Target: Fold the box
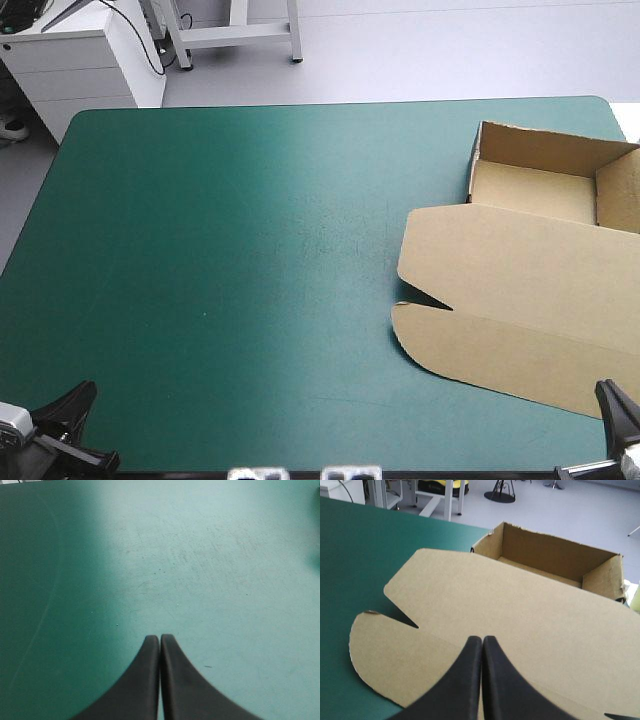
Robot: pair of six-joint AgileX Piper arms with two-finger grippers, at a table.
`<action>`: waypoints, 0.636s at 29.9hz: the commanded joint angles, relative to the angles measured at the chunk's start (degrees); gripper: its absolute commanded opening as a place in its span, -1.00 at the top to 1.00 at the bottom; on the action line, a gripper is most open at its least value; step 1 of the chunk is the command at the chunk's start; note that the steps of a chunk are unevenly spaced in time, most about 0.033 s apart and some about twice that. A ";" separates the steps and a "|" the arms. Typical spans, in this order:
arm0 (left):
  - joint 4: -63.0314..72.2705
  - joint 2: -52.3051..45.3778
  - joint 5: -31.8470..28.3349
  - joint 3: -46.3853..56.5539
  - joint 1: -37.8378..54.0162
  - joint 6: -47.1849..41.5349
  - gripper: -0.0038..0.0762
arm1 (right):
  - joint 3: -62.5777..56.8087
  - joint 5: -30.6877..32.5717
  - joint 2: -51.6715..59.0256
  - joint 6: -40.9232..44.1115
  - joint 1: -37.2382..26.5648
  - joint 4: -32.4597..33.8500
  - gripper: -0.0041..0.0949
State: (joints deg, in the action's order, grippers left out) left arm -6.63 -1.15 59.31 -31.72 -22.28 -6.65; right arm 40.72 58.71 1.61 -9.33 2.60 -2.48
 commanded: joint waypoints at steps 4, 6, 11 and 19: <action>0.05 -0.15 -3.65 -0.94 -0.16 -0.55 0.92 | -6.55 -4.98 0.38 -0.87 0.52 -5.09 0.94; 0.05 -0.15 -3.65 -0.94 -0.16 -0.55 0.92 | -8.64 -6.18 0.38 -2.29 0.52 -5.50 0.94; 0.05 -0.15 -3.65 0.78 -0.16 -0.71 0.92 | -12.37 -8.23 0.38 -3.06 0.77 -5.84 0.94; 0.83 -0.15 -3.97 1.96 -0.16 -0.54 0.92 | -12.59 -9.13 0.38 -3.21 0.92 -6.22 0.95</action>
State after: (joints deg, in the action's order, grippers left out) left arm -5.98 -1.10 59.61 -28.58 -22.28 -6.67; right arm 26.95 54.16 1.44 -11.97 3.24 -7.97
